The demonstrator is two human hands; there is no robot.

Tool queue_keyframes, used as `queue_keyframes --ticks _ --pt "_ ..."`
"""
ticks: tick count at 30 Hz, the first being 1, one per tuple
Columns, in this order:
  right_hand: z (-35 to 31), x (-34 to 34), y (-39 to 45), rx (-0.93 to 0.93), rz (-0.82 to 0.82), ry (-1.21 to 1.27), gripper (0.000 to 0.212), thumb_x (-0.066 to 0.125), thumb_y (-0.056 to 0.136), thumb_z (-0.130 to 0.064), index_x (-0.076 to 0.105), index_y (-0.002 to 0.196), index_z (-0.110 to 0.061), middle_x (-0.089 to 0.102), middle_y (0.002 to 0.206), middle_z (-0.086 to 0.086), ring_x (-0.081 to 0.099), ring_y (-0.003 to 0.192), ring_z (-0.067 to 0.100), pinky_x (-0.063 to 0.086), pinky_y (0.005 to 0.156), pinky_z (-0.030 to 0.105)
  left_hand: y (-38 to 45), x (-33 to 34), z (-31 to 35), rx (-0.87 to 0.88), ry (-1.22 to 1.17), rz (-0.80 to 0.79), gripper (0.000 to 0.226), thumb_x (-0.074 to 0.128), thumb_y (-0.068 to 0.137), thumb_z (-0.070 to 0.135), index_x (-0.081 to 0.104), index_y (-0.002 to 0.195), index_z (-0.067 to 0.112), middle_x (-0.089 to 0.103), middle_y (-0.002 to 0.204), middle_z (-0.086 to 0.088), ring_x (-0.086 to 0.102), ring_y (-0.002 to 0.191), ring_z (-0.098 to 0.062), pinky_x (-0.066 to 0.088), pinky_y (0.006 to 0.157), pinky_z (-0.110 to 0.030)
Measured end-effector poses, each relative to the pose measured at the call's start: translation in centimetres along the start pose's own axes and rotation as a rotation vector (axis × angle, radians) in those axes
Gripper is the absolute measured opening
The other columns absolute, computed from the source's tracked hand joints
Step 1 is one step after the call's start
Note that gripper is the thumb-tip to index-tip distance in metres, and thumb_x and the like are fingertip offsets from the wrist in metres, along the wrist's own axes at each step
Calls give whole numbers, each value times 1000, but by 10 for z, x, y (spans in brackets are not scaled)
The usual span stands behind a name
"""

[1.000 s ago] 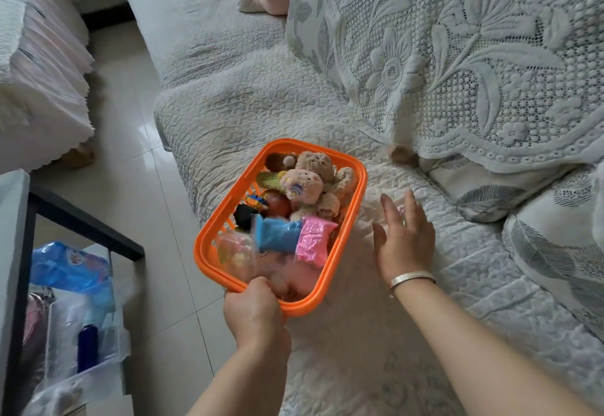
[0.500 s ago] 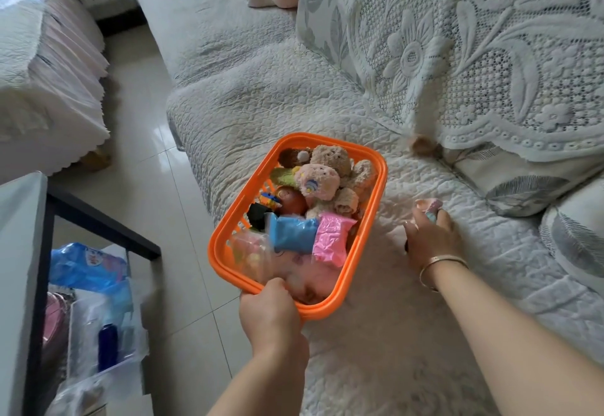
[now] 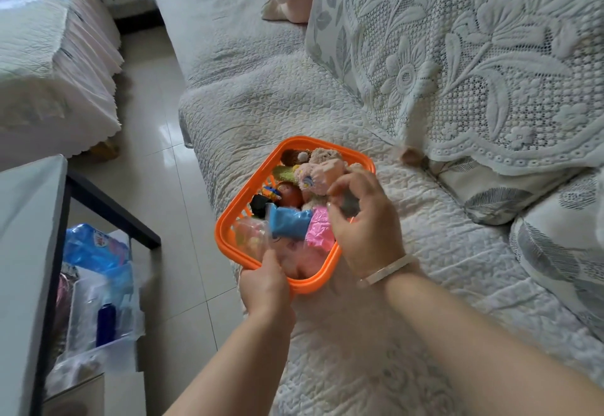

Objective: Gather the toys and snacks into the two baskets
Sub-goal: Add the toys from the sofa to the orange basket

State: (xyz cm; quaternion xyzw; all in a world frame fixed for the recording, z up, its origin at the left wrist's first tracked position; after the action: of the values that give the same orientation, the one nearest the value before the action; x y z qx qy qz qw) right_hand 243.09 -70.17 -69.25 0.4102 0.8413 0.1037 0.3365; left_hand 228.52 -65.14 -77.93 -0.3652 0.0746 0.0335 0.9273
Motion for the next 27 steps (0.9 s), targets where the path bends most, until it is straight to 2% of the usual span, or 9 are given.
queue_keyframes --ticks 3,6,10,14,17,20,22,24,27 --pt "-15 17 -22 66 -292 -48 28 67 75 -8 57 100 -18 65 94 -2 63 85 21 49 72 28 1 -1 -1 -3 -65 -21 60 44 85 76 59 83 18 73 92 -14 70 88 -34 57 89 -50" --pt "-22 28 -39 61 -406 -98 28 64 80 -13 56 107 -15 64 94 -4 60 92 23 41 89 31 -2 -2 1 -19 -105 -38 67 33 85 80 57 79 18 73 93 -15 69 88 -35 56 90 -52" --pt "-19 47 -49 45 -457 -210 28 62 85 -24 56 113 -20 64 101 3 55 95 23 37 91 34 4 -2 -2 -14 -96 -17 69 27 87 78 60 76 18 72 91 -14 68 90 -37 54 93 -51" --pt "-15 64 -53 -54 -431 -292 30 45 83 -35 65 97 -18 68 89 1 62 82 25 46 78 40 6 -1 -4 -3 -117 -7 68 27 89 76 61 77 19 72 92 -13 67 94 -37 53 95 -50" --pt "-6 64 -58 -88 -410 -300 41 35 89 -39 68 104 -20 64 119 5 59 107 25 41 94 43 10 0 -6 -2 -103 -18 74 26 85 80 66 87 17 74 93 -13 70 90 -36 56 91 -50" --pt "6 38 -52 -76 -143 -242 38 39 91 -33 63 117 -19 55 133 6 52 119 23 38 99 41 17 0 -9 -29 -75 0 77 23 81 84 63 88 18 74 98 -13 70 92 -36 56 91 -51" --pt "28 20 -47 17 24 -309 40 39 89 -26 61 120 -16 53 135 8 51 119 25 39 97 41 19 1 -10 -21 -48 29 70 22 82 83 55 80 21 72 102 -12 68 97 -36 54 94 -52" --pt "57 9 -49 131 82 -418 44 40 85 -21 59 124 -15 50 137 11 49 122 29 38 97 43 19 1 -9 -11 -26 63 62 23 87 78 50 78 23 70 102 -10 66 99 -36 54 94 -51" --pt "103 7 -58 351 -95 -618 54 49 84 -7 48 136 -16 33 150 13 34 135 33 29 107 51 21 3 -9 -6 -7 91 57 25 91 74 48 83 22 67 99 -9 65 100 -36 54 94 -52"
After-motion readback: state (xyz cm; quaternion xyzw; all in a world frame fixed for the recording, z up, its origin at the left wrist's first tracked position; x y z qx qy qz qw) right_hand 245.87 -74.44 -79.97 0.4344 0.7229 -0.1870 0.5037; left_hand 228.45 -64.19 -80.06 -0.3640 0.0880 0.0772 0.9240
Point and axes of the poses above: each hand's wrist, its own y-axis towards the middle knuckle, its own x-axis out of the palm, z = x × y, the point moved 4 cm from there along y, towards the middle knuckle
